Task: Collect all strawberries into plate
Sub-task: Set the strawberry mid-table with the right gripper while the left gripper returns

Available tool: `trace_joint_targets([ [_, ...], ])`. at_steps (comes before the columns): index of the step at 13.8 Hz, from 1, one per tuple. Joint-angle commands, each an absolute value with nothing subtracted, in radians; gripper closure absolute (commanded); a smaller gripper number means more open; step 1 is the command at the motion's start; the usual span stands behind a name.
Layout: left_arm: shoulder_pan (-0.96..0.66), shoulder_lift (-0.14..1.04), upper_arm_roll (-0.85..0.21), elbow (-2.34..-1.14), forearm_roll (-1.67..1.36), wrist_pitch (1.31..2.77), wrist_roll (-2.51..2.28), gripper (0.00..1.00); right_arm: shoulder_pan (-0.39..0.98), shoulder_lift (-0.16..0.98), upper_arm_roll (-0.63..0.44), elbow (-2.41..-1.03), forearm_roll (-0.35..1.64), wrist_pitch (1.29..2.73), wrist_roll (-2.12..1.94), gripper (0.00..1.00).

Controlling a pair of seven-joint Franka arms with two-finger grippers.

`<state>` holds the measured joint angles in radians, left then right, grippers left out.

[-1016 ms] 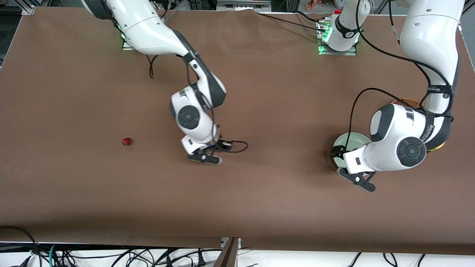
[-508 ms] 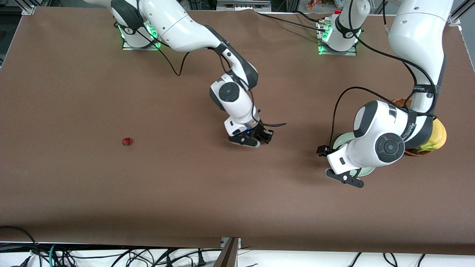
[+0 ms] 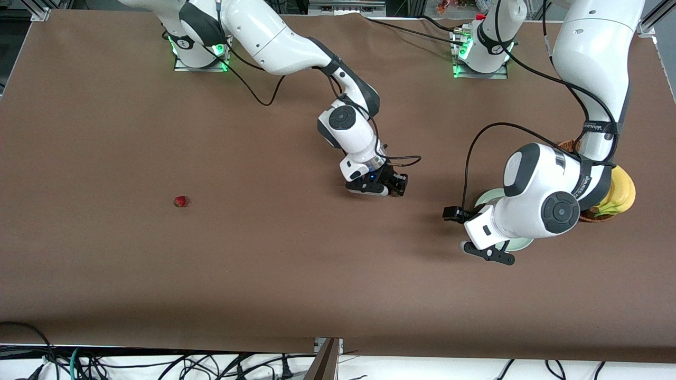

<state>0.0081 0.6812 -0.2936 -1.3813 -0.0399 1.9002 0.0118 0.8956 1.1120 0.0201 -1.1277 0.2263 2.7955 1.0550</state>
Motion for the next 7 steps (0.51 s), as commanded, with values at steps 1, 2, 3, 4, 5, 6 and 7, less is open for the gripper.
trace_joint_targets([
  [1, 0.003, 0.687, -0.287, -1.370, -0.075, 1.893, 0.006, 0.00, 0.894, 1.121, 0.015, -1.081, 0.238, 2.792, 1.051, 0.00],
  [2, 0.003, 0.687, -0.288, -1.370, -0.074, 1.893, 0.006, 0.00, 0.891, 1.111, 0.012, -1.081, 0.238, 2.781, 1.049, 0.00],
  [3, 0.002, 0.687, -0.287, -1.370, -0.074, 1.894, 0.006, 0.00, 0.884, 1.097, 0.008, -1.081, 0.238, 2.748, 1.046, 0.00],
  [4, 0.000, 0.690, -0.288, -1.371, -0.074, 1.896, 0.005, 0.00, 0.858, 1.068, 0.006, -1.081, 0.235, 2.676, 1.036, 0.00],
  [5, -0.002, 0.695, -0.288, -1.371, -0.074, 1.898, -0.003, 0.00, 0.818, 1.034, 0.009, -1.078, 0.230, 2.589, 1.023, 0.00],
  [6, -0.015, 0.696, -0.288, -1.377, -0.078, 1.913, -0.021, 0.00, 0.783, 0.994, 0.012, -1.077, 0.230, 2.504, 0.958, 0.00],
  [7, -0.031, 0.696, -0.288, -1.387, -0.086, 1.939, -0.037, 0.00, 0.755, 0.958, 0.011, -1.078, 0.235, 2.437, 0.877, 0.00],
])
